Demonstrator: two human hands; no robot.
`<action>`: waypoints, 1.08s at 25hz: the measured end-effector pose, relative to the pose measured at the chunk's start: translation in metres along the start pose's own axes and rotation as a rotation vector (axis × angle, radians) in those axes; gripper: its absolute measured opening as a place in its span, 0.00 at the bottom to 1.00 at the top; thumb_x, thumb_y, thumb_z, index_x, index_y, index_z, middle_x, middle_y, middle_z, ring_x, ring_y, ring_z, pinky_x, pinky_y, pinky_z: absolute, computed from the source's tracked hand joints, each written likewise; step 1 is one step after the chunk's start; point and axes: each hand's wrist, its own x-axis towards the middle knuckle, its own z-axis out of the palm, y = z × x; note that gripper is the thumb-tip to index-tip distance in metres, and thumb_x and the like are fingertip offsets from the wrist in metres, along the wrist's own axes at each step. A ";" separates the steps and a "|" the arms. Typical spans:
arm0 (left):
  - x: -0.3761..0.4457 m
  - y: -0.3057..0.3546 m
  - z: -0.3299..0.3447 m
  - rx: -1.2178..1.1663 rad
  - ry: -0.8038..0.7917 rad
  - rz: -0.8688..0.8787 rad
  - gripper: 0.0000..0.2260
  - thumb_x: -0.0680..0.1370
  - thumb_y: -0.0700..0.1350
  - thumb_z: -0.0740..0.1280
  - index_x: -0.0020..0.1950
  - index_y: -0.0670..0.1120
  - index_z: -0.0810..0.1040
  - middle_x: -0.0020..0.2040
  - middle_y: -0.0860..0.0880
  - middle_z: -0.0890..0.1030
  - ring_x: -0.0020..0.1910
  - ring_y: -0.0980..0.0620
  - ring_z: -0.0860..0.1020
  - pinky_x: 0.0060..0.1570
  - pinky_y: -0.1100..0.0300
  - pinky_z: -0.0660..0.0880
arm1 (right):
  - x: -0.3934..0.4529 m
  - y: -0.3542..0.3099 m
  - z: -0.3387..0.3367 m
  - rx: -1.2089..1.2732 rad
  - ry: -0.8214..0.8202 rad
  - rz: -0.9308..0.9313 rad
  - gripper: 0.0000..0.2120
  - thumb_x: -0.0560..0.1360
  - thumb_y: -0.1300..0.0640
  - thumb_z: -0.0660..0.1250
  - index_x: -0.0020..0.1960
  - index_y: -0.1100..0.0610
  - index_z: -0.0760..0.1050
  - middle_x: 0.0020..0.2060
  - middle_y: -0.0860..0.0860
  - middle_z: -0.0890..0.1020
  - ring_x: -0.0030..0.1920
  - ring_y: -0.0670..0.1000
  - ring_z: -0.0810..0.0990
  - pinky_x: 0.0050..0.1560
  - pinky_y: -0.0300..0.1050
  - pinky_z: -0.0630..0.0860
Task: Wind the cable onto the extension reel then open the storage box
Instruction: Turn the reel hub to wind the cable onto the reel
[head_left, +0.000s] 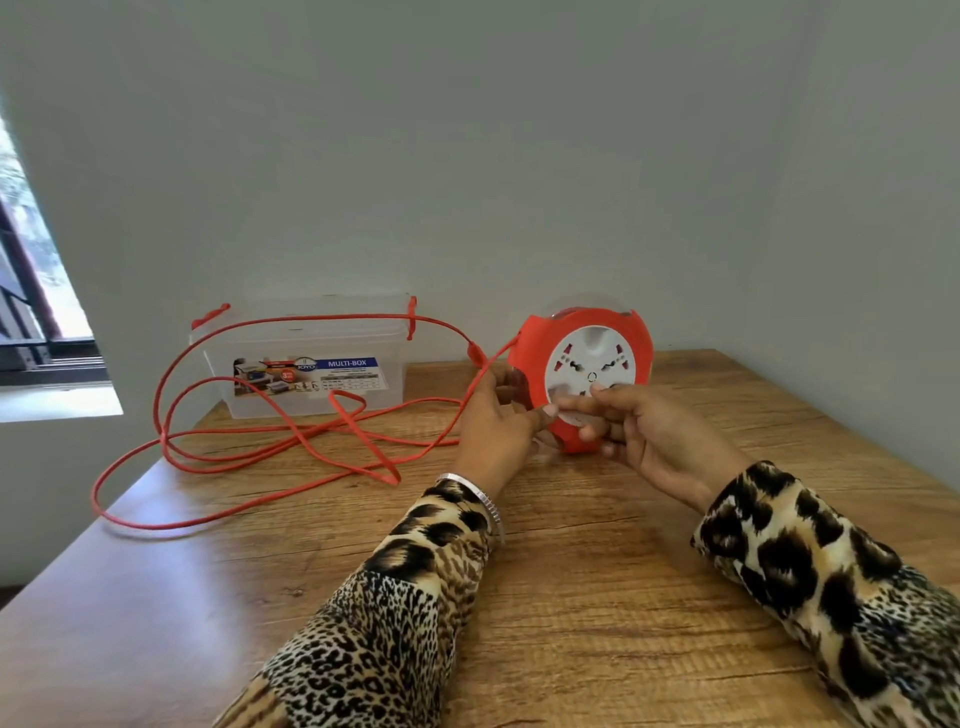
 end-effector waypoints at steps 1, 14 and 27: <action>0.002 0.002 -0.004 -0.036 0.019 0.004 0.21 0.73 0.37 0.72 0.63 0.46 0.71 0.58 0.44 0.79 0.51 0.46 0.82 0.38 0.58 0.79 | -0.002 -0.001 -0.003 -0.175 0.051 -0.033 0.10 0.78 0.57 0.62 0.55 0.60 0.77 0.44 0.55 0.85 0.32 0.47 0.77 0.31 0.39 0.68; 0.005 0.026 -0.035 -0.037 -0.128 -0.001 0.18 0.78 0.41 0.67 0.68 0.50 0.73 0.58 0.49 0.82 0.48 0.56 0.82 0.38 0.63 0.77 | 0.011 0.003 -0.010 -1.741 0.050 -0.862 0.35 0.72 0.56 0.70 0.73 0.38 0.59 0.69 0.63 0.68 0.65 0.64 0.68 0.60 0.61 0.66; -0.008 0.020 0.000 -0.053 -0.117 0.088 0.22 0.78 0.35 0.65 0.72 0.45 0.67 0.65 0.44 0.76 0.59 0.48 0.78 0.40 0.69 0.78 | -0.002 0.005 -0.006 -1.480 0.491 -0.758 0.31 0.72 0.36 0.62 0.72 0.45 0.61 0.36 0.51 0.81 0.33 0.54 0.78 0.34 0.43 0.70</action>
